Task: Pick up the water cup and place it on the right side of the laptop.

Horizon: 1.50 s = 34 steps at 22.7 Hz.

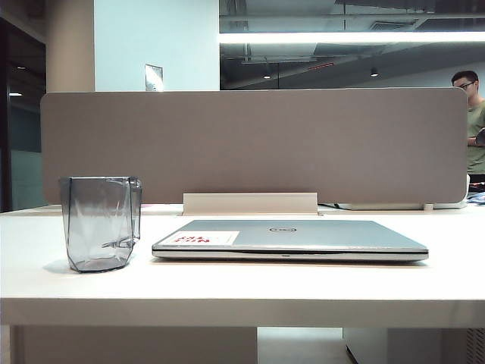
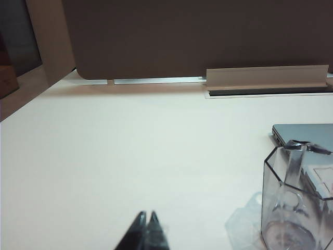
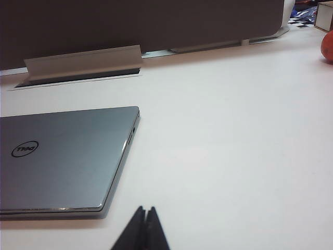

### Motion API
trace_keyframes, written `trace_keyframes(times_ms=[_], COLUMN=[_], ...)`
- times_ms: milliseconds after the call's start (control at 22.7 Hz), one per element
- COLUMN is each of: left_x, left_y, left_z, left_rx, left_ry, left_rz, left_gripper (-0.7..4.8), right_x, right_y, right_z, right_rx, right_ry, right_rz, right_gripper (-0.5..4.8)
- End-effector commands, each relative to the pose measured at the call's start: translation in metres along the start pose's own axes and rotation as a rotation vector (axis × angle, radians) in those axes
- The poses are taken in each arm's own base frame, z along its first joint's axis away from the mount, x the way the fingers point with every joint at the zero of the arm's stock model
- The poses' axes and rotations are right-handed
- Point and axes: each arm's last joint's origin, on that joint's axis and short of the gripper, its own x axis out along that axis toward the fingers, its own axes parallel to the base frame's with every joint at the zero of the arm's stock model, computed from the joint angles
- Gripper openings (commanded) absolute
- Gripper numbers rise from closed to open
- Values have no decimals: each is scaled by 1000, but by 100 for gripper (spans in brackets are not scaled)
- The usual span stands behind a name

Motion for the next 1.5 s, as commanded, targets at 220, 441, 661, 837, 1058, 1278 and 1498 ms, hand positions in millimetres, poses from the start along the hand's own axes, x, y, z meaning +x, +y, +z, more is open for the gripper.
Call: trace_keyframes(times_ms=[220,441,661,837,1058,1278,1498], left_x=[0,0,0,0,0,0,0], left_y=[0,0,0,0,0,0,0], left_z=[2,2,2,2,2,2,2], left_rx=[0,0,0,0,0,0,0], left_ry=[-16,-16,-15,-15,-15,-15,-15], left_rz=[0,0,-1,0,-1,-2,-1], left_gripper=[-4,-3,-3,-3,-3,-3,-3], right_x=[0,0,0,0,0,-6,-11], right_y=[0,0,0,0,1,5,7], right_z=[-1,-1,-1,-1,6,25,41], right_rx=[-3,-3,-2,-2,-1,0,-1], right_ry=[-6,-6,-6,-7,-60,-105,-151], right_rz=[-4,-3,-3,1,11,83,90], right_gripper=[-8,-8,-8,-8,-9,-9,-9])
